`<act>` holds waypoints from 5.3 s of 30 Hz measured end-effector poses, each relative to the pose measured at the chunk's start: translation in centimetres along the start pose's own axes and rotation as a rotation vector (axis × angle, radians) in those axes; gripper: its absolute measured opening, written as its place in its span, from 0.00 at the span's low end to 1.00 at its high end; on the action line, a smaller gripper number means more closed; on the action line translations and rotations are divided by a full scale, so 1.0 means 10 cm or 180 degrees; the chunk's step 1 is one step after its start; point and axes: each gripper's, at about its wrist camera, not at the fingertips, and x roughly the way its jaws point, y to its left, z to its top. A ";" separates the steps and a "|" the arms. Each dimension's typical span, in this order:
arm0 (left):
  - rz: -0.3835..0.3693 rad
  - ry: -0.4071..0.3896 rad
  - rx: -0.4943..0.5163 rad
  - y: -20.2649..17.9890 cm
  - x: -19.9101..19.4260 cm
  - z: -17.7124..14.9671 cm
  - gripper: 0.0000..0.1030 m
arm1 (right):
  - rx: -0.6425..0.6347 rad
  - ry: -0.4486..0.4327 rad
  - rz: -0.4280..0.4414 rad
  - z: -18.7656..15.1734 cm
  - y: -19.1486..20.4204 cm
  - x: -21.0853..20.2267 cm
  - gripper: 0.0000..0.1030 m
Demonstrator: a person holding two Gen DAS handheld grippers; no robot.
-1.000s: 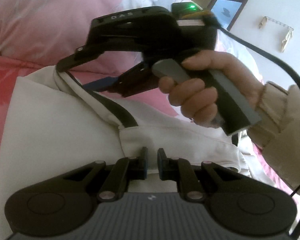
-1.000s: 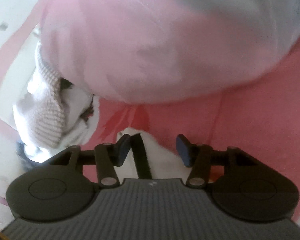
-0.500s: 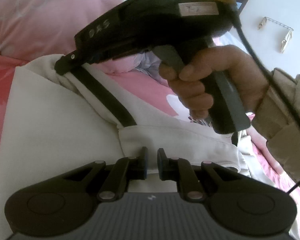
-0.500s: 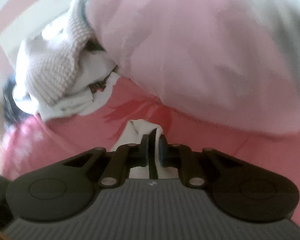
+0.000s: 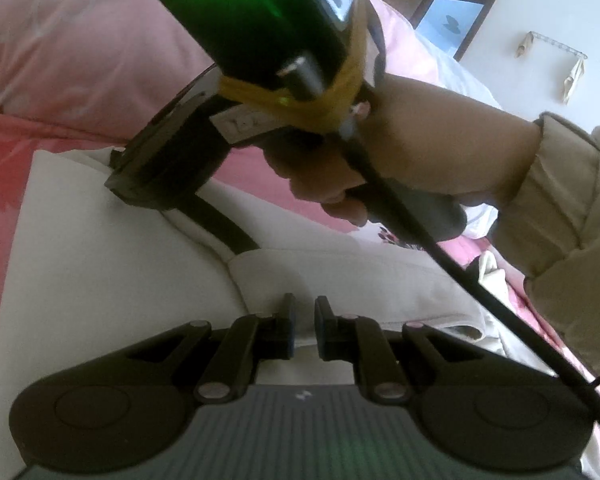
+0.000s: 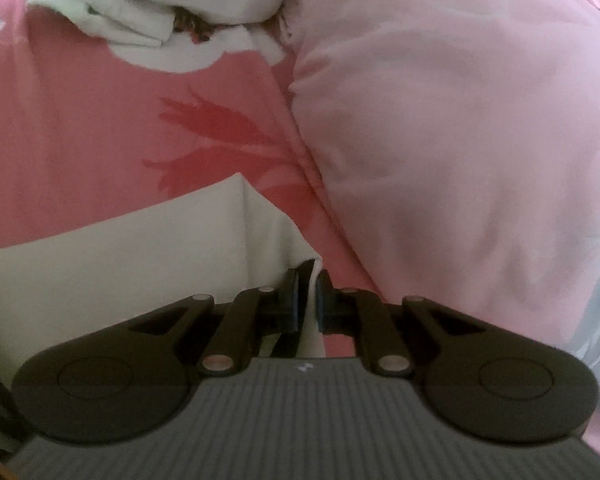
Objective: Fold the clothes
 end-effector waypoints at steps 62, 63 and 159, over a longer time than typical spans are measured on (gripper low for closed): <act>-0.0062 0.0027 -0.0077 0.17 -0.12 0.13 0.12 | 0.4016 0.0160 -0.0955 -3.61 -0.94 -1.57 0.03; -0.0062 0.0027 -0.0079 0.17 -0.11 0.14 0.12 | 0.4122 0.0093 -0.0954 -3.64 -0.95 -1.59 0.03; 0.0795 0.0111 0.0563 -1.08 -2.61 -0.90 0.50 | 0.4549 -0.1389 -0.0329 -3.14 1.92 -4.20 0.16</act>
